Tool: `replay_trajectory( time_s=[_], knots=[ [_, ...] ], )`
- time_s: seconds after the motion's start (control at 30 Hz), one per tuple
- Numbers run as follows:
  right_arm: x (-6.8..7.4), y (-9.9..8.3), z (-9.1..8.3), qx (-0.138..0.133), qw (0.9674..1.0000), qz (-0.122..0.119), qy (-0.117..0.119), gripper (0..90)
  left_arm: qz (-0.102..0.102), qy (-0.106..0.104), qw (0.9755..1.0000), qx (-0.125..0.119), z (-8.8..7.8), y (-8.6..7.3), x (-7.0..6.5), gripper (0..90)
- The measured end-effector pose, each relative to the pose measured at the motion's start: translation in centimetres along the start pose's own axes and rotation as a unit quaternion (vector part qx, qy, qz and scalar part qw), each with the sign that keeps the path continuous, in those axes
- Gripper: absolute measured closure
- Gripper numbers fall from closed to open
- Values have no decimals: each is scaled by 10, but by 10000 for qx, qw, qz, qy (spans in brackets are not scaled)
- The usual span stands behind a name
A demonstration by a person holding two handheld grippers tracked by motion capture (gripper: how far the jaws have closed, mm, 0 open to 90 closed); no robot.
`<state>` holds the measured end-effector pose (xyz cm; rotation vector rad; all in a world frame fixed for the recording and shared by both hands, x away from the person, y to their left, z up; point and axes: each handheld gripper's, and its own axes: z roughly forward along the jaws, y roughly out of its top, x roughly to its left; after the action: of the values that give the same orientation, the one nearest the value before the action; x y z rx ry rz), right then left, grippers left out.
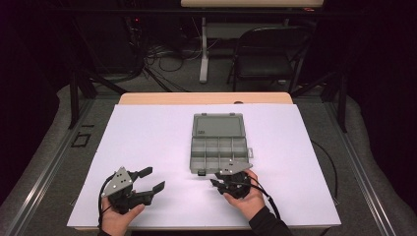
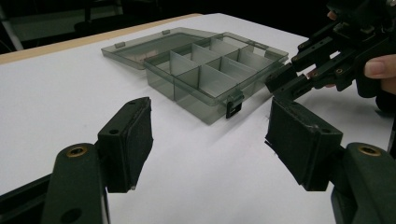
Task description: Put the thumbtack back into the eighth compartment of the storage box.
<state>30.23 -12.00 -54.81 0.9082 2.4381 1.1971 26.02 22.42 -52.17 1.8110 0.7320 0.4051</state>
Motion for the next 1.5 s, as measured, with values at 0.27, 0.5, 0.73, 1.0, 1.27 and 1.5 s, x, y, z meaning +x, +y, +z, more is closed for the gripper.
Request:
replay_trajectory(
  time_s=[0.27, 0.5, 0.73, 1.0, 1.27, 1.5],
  knots=[
    [-1, -5, 7, 134, 9997, 71, 206, 679, 0, -4, 10000, 2, 0, 0, 0, 309],
    [0, -6, 10, 219, 9994, 12, 261, 675, -1, 3, 10000, -1, 0, 0, 0, 309],
    [0, -7, 13, 249, 9992, -13, 315, 676, -4, 23, 10000, 0, 0, 0, 0, 309],
    [0, -8, 14, 333, 9987, -82, 374, 725, -9, 24, 10000, 5, 0, 0, 1, 309],
    [2, -9, 13, 376, 9985, -134, 376, 842, -13, 51, 10000, 1, -1, 0, 1, 309],
    [2, -10, 13, 369, 9986, -92, 380, 852, -8, 47, 10000, 3, 0, 0, 0, 309]
  ],
)
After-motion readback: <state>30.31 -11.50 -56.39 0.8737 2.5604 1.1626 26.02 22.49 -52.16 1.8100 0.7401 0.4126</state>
